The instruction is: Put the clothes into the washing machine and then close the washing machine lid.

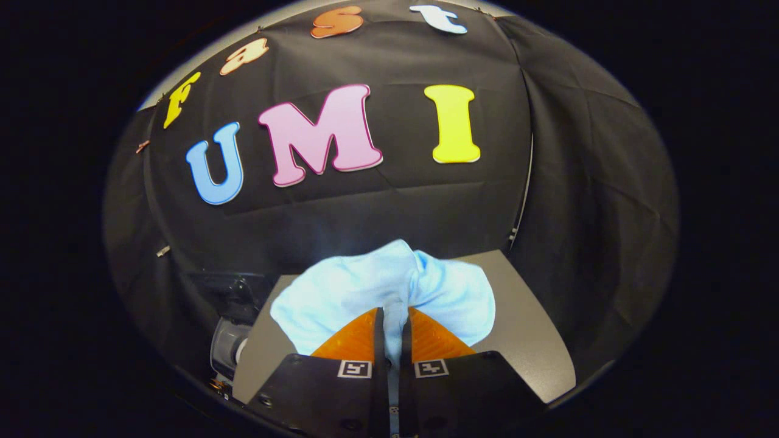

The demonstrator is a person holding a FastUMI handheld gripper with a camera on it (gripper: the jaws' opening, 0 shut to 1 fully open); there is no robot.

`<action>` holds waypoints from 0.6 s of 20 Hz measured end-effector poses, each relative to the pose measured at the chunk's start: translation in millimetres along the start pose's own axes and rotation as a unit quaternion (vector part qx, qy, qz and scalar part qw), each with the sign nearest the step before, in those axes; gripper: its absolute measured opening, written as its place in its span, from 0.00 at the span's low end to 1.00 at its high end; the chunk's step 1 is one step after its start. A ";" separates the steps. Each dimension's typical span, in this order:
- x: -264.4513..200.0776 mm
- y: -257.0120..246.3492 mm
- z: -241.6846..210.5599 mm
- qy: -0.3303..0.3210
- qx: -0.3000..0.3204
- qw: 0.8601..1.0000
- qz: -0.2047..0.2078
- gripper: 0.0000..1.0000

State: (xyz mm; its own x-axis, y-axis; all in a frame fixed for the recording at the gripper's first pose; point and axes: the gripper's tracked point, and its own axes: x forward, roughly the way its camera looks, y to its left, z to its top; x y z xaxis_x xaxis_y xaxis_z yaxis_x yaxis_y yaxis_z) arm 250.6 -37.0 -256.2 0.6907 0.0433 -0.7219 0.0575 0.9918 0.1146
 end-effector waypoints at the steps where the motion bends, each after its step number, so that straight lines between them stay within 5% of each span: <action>1: -12.4 5.7 13.5 -0.022 -0.004 1.000 0.002 0.11; 12: -124.8 127.3 96.7 -0.183 -0.042 0.977 0.105 0.10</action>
State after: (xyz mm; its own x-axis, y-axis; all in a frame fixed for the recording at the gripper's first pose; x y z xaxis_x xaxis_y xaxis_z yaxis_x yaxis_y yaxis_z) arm 241.5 72.2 -85.5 0.8930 0.2161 -0.3947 -0.1615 0.9726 0.1672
